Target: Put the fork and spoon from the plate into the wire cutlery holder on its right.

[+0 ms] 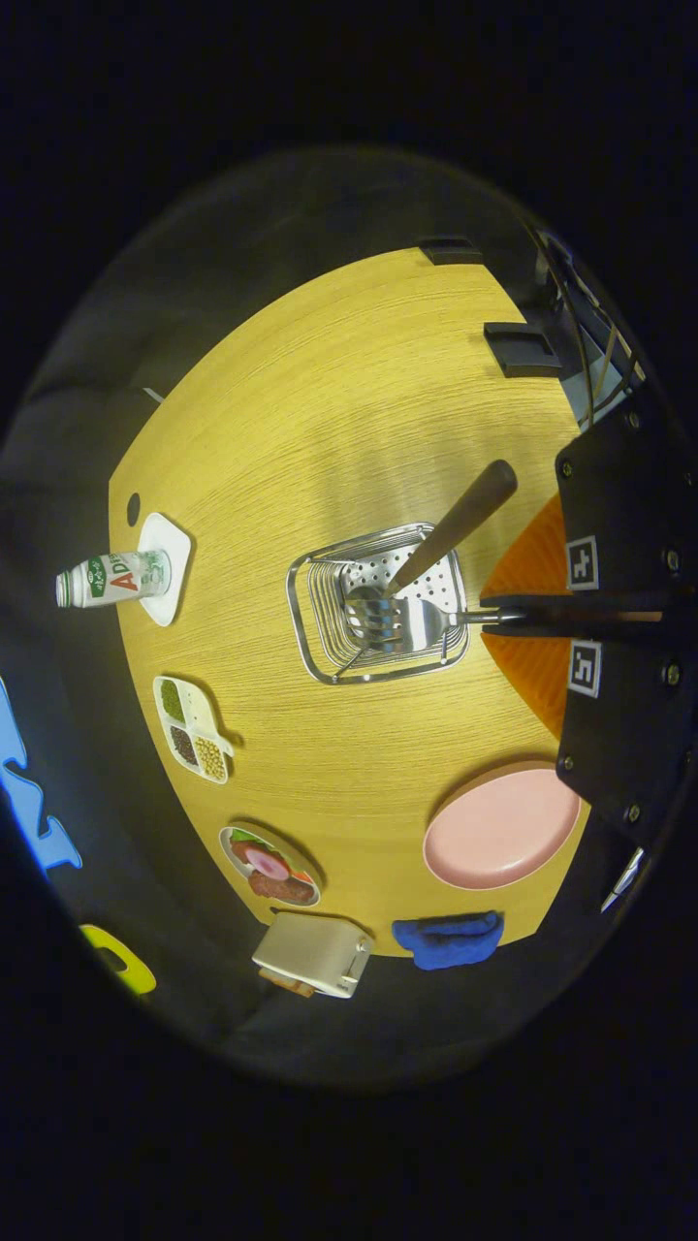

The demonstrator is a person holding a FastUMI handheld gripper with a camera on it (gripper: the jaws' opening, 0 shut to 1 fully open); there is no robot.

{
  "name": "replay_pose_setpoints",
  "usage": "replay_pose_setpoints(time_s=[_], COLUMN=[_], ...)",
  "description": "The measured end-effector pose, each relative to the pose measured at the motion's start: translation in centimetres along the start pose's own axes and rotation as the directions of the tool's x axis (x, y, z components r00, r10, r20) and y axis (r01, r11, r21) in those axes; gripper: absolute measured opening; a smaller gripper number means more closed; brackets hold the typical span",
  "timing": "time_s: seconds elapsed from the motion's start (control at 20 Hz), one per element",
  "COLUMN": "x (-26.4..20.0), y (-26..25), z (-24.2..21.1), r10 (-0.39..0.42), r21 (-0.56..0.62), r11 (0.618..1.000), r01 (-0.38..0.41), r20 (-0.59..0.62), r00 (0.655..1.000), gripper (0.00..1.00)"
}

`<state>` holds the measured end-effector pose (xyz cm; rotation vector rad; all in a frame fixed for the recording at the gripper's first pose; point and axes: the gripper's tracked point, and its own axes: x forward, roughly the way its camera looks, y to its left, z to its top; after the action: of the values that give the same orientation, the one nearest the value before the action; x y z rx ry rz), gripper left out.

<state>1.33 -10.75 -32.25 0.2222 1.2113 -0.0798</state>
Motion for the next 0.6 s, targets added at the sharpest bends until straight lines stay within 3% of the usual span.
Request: replay_pose_setpoints(time_s=[0.6], x=[-0.01], y=[1.06], z=[0.41], r10=[0.034], r21=[0.057], r11=[0.998], r01=[-0.025], r20=[-0.152], r00=[0.988], gripper=[0.05])
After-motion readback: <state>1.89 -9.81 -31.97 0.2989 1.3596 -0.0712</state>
